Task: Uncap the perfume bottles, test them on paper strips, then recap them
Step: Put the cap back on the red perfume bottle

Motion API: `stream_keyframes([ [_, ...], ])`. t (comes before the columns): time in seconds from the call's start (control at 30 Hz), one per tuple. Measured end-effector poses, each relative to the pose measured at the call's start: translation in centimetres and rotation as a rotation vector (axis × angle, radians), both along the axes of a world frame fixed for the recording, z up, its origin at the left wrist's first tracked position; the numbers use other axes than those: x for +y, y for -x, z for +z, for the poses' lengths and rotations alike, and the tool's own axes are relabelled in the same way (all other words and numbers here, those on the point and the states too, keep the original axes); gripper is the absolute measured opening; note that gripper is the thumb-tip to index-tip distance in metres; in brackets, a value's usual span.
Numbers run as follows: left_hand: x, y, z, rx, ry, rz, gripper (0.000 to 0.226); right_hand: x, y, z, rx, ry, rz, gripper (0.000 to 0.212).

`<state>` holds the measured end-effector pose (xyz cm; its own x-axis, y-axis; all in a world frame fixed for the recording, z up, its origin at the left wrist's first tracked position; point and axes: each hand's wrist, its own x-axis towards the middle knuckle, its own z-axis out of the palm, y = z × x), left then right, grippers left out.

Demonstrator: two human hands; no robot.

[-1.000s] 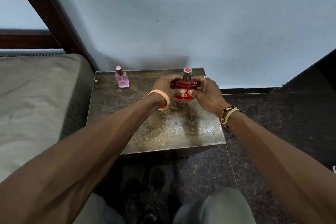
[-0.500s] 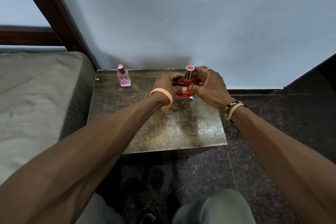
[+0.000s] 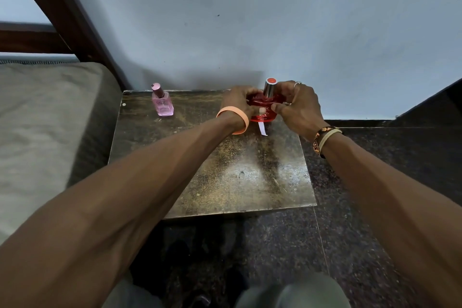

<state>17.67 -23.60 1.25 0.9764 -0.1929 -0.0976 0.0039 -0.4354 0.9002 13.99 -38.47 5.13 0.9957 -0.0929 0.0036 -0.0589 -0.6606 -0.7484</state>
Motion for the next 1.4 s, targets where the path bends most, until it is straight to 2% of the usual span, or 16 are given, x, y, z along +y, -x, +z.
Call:
stream_keyframes([
  [0.83,-0.5,-1.0,-0.3,-0.020,-0.070,0.037,0.044,-0.7,-1.8,-1.8,0.021,-0.053,-0.031,0.044],
  [1.2,0.4,0.1,1.5,-0.021,-0.299,0.048,0.054,-1.2,-1.1,-1.1,0.116,-0.012,-0.101,0.059],
  [1.4,2.1,1.8,3.3,-0.063,-0.303,0.052,0.045,-0.9,1.1,1.0,0.094,0.002,-0.117,0.057],
])
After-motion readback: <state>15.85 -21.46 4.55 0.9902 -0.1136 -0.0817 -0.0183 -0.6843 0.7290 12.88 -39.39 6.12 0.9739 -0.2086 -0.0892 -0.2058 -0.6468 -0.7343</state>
